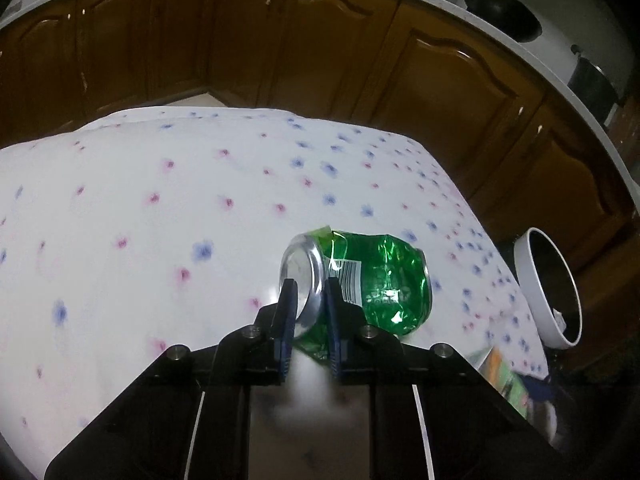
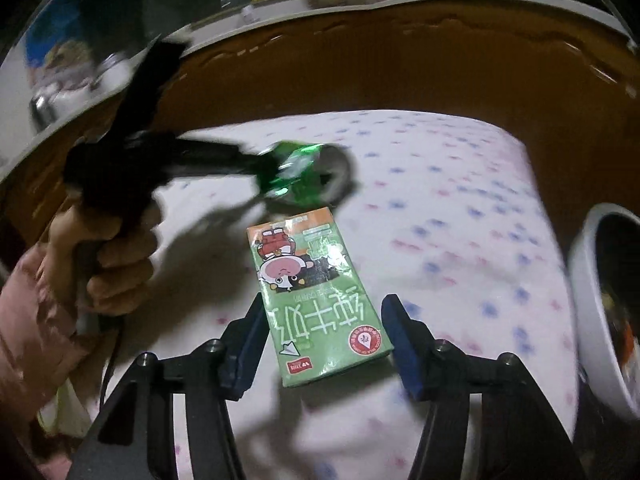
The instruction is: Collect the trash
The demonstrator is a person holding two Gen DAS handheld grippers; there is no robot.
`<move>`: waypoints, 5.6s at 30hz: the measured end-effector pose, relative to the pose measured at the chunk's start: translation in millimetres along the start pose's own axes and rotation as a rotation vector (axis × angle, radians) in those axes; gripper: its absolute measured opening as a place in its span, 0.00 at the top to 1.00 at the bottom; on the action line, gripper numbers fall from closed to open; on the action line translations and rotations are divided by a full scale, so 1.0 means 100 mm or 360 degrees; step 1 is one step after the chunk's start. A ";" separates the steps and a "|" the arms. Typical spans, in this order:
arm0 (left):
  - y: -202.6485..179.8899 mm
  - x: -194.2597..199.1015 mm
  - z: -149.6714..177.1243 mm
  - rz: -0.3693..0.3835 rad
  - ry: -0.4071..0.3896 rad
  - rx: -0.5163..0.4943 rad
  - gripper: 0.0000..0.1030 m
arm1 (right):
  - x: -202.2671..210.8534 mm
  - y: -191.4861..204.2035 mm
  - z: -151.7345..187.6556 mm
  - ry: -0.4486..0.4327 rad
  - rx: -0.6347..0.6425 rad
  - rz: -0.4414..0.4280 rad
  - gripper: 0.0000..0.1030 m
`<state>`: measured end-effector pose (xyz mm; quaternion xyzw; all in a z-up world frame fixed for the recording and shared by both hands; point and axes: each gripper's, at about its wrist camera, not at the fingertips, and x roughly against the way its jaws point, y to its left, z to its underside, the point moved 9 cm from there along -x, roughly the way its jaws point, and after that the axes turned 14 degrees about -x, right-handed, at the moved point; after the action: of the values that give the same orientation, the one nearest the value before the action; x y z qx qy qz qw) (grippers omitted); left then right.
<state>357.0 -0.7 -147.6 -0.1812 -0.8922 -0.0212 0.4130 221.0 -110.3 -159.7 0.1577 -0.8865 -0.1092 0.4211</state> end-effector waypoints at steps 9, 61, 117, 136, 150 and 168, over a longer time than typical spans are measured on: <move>-0.50 0.38 0.23 0.0013 -0.0065 -0.0007 0.88 | 0.52 -0.59 0.06 -0.0167 -0.0398 0.0066 0.45; -1.70 0.70 0.28 0.0067 -0.0174 -0.0272 0.88 | 0.93 -1.23 0.48 -0.0190 -0.0603 0.0120 0.46; -2.77 0.33 -0.63 0.0096 -0.0279 -0.0528 0.88 | 1.59 -2.21 -0.32 -0.0441 -0.0670 0.0322 0.54; -2.98 -0.15 -0.76 0.0041 -0.0160 -0.0650 0.88 | 1.31 -2.46 -0.48 -0.0330 -0.0668 0.0363 0.54; -3.03 -0.34 -0.81 0.0129 -0.0066 -0.0584 0.60 | 1.24 -2.61 -0.51 -0.0303 -0.0736 0.0317 0.52; -2.51 0.33 -0.35 0.0112 -0.0173 -0.0364 0.41 | 1.75 -2.22 -0.25 -0.0543 -0.0852 0.0232 0.13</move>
<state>277.5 -231.9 -71.5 -0.2592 -0.8981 -0.0986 0.3413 178.5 -382.6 -92.1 -0.0429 -0.8931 -0.3329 0.2996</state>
